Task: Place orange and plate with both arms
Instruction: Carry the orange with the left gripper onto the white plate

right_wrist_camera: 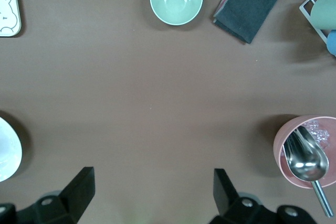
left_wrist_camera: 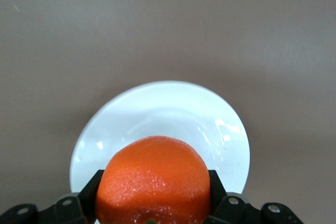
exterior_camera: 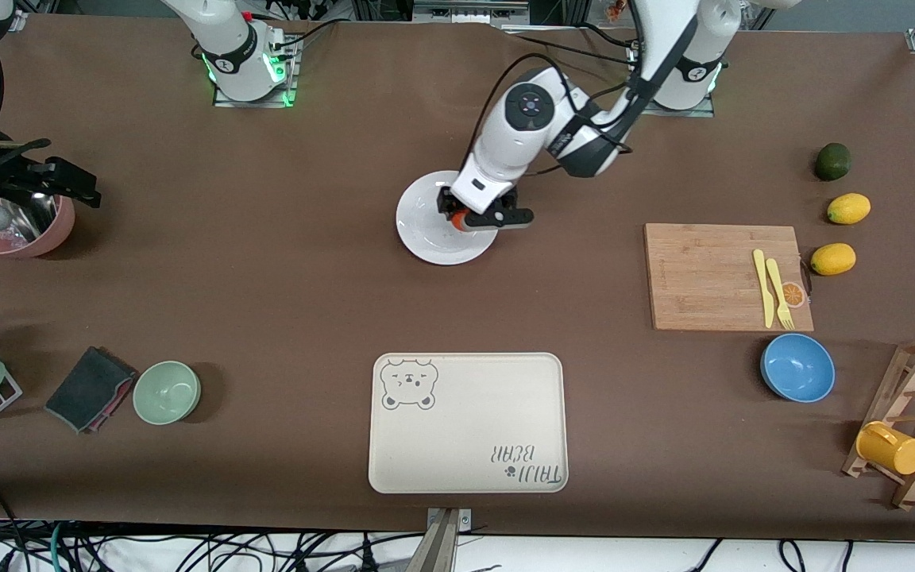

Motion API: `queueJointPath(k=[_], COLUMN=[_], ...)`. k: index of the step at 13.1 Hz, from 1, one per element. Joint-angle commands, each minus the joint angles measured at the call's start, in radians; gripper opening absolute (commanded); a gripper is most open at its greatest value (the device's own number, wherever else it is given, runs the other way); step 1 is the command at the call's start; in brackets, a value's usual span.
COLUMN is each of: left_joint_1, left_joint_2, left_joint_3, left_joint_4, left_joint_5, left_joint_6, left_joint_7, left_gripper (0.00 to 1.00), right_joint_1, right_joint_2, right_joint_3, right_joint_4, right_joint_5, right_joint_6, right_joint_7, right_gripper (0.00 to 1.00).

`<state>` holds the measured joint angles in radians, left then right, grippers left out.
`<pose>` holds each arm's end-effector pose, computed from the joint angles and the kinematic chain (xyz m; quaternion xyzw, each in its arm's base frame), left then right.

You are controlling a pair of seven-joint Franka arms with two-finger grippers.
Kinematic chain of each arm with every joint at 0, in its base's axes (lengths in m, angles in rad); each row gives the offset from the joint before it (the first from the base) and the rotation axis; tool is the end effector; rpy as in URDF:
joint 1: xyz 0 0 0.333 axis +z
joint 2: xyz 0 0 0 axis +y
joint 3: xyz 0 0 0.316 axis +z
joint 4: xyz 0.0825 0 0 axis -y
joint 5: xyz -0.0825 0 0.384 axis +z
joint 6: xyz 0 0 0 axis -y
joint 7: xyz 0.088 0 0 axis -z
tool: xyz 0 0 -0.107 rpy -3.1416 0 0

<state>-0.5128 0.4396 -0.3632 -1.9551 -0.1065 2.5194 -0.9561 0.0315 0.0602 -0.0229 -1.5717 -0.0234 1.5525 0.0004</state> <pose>0.4150 -0.4777 0.2794 0.9862 0.1017 -0.0413 0.1242 0.5689 0.0027 0.5888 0.9991 0.0043 -0.0396 0.0126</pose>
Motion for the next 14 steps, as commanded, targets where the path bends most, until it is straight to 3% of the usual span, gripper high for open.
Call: queueJointPath(k=[1, 3, 7, 11, 13, 14], left_joint_1=[-0.024, -0.065, -0.073, -0.076, -0.073, -0.070], left_joint_2=[0.082, 0.155, 0.192, 0.220, 0.214, 0.208], left_joint_3=[-0.007, -0.005, 0.000, 0.004, 0.012, 0.016], left_joint_4=[0.067, 0.116, 0.116, 0.116, 0.111, 0.110], left_joint_5=[-0.015, -0.006, -0.001, 0.039, 0.041, 0.042], left_joint_6=[-0.017, -0.016, -0.014, -0.005, -0.007, -0.011], left_joint_7=[-0.029, -0.035, -0.036, -0.036, -0.039, -0.053], left_gripper=[0.00, 0.00, 0.03, 0.23, 0.46, 0.65], right_joint_1=[-0.001, -0.001, -0.001, -0.001, -0.001, -0.001], right_joint_2=[-0.011, -0.010, -0.010, -0.010, -0.010, -0.008], right_joint_3=[0.000, 0.000, 0.000, 0.000, 0.001, 0.009], right_joint_4=[-0.005, -0.005, -0.005, -0.005, -0.005, -0.005], right_joint_5=[0.014, 0.014, 0.014, 0.014, 0.014, 0.014], right_joint_6=[-0.006, -0.006, -0.006, -0.006, -0.006, -0.006], right_joint_7=[-0.008, -0.008, -0.008, -0.010, -0.013, -0.013], right_gripper=[1.00, 1.00, 1.00, 1.00, 1.00, 1.00])
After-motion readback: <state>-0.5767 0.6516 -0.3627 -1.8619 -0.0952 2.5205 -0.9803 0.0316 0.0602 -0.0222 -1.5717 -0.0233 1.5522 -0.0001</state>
